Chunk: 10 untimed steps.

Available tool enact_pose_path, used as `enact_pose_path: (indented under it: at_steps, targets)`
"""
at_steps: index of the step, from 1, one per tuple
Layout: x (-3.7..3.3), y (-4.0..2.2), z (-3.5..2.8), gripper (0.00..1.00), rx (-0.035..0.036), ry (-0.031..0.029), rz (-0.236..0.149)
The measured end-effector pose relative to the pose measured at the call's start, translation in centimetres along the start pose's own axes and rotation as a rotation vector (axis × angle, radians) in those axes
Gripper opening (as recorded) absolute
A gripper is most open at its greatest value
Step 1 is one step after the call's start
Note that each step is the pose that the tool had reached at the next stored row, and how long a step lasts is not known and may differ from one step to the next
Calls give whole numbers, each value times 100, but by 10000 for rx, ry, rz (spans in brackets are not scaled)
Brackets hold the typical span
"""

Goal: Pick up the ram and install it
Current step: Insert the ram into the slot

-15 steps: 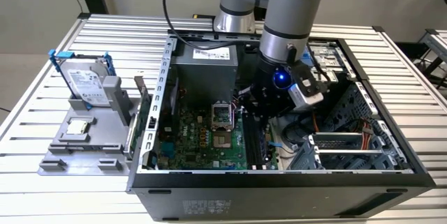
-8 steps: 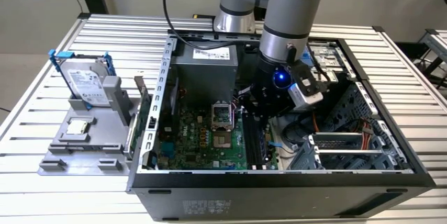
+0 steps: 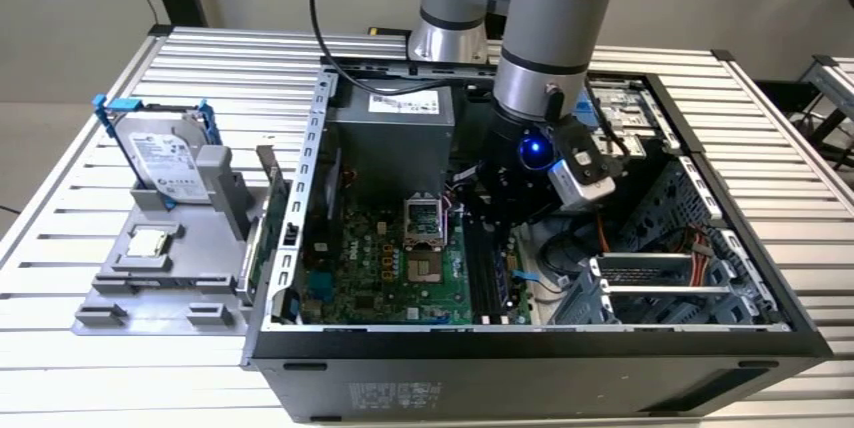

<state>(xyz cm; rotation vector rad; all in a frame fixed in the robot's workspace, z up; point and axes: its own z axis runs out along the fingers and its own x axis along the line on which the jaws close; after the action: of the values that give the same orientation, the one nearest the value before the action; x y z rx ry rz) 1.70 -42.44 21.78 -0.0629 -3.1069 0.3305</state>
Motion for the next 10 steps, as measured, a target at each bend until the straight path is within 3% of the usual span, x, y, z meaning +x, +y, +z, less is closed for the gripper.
enact_pose_path:
  at_steps: [7,10]
  targets:
    - [1,1,8,0,5,0,0]
    - [0,6,41,0,14,1,-1]
